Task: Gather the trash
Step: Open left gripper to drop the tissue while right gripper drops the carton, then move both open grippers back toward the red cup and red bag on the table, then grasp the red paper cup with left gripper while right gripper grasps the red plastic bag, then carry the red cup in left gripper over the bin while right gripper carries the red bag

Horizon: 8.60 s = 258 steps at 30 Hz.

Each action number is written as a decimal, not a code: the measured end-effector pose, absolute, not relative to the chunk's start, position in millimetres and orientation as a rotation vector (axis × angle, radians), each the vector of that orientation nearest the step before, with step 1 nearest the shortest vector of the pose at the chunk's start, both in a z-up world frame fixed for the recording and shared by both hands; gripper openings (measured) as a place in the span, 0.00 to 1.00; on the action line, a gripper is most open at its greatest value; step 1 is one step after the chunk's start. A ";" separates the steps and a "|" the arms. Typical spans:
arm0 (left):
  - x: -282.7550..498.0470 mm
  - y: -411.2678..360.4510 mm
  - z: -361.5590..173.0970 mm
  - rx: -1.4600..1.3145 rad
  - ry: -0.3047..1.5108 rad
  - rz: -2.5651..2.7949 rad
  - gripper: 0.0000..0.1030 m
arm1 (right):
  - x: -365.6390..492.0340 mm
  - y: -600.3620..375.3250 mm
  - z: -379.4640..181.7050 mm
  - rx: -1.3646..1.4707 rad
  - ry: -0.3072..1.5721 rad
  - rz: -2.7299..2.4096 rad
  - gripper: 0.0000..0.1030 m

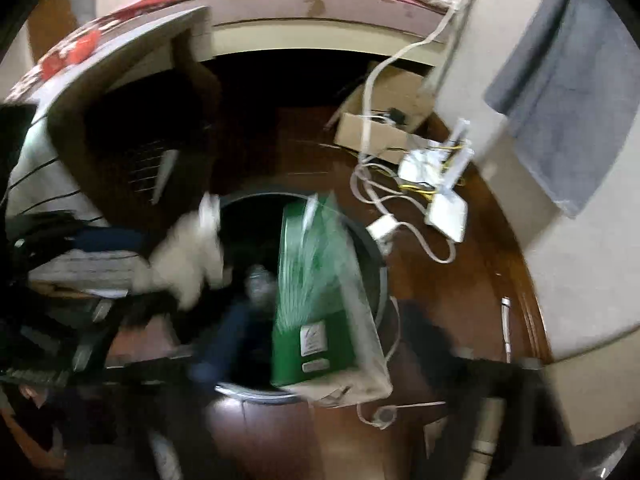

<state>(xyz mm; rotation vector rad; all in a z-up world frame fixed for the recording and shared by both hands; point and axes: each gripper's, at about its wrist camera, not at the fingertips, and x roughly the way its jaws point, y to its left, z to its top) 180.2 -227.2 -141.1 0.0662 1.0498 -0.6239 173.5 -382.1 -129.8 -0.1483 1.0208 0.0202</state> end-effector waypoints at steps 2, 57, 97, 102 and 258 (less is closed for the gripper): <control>182.0 -224.0 -147.1 0.058 1.054 -0.605 0.90 | 179.4 -391.4 -130.8 -0.120 1.046 -0.007 0.86; 144.2 -118.6 -20.8 0.083 0.759 -0.333 0.96 | 149.0 -296.4 -10.0 -0.233 0.858 0.067 0.99; 203.2 150.6 -12.9 -0.054 0.729 0.068 0.96 | 265.4 -44.7 15.8 -0.225 0.712 0.448 0.99; 242.9 174.7 -10.9 -0.055 0.711 0.075 0.82 | 304.6 -15.1 12.5 -0.258 0.747 0.458 0.99; 150.6 -215.3 -96.0 0.094 0.895 -0.561 0.50 | 134.6 -391.1 -98.5 0.073 0.986 0.046 0.24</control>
